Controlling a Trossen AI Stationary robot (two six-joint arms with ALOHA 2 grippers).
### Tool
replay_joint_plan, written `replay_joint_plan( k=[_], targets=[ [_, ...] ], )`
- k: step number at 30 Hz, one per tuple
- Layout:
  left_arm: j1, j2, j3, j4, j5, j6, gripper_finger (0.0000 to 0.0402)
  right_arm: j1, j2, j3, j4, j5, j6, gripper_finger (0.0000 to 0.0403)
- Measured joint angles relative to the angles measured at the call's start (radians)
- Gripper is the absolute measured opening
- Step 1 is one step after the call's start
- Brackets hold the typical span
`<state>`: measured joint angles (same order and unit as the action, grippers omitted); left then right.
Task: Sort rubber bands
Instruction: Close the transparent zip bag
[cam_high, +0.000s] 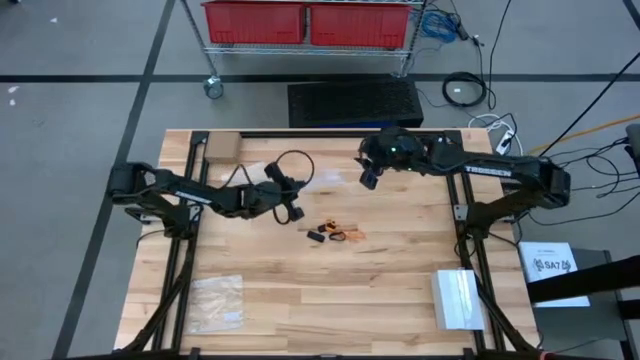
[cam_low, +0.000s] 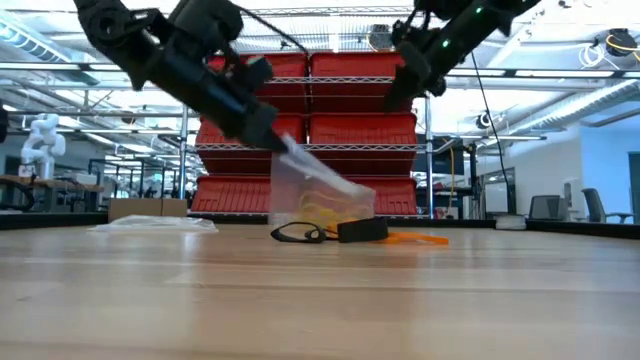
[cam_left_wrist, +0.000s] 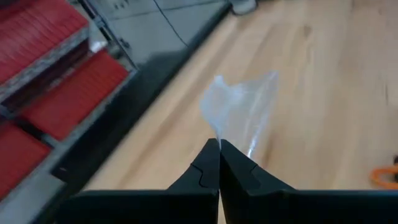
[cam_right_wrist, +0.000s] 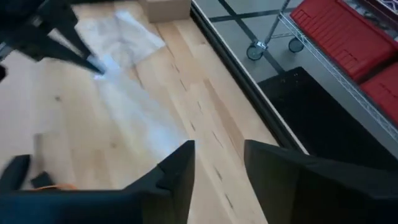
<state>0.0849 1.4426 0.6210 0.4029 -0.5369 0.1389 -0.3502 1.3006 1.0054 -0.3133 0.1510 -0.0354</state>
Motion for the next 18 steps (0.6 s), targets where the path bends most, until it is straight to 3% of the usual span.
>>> replay_joint_plan(
  k=[5,10,18],
  targets=[
    [0.0,-0.088,0.053,-0.106,-0.067,0.068,0.0,0.037,-0.039,0.002,-0.064,0.0,0.07,0.0145],
    [-0.01,-0.076,0.106,-0.23,-0.161,0.133,0.0,0.097,-0.021,0.001,-0.1,0.002,0.137,0.0146],
    [-0.022,0.017,0.18,-0.292,-0.473,0.384,0.0,0.142,-0.009,-0.051,-0.023,0.011,0.158,0.0146]
  ],
)
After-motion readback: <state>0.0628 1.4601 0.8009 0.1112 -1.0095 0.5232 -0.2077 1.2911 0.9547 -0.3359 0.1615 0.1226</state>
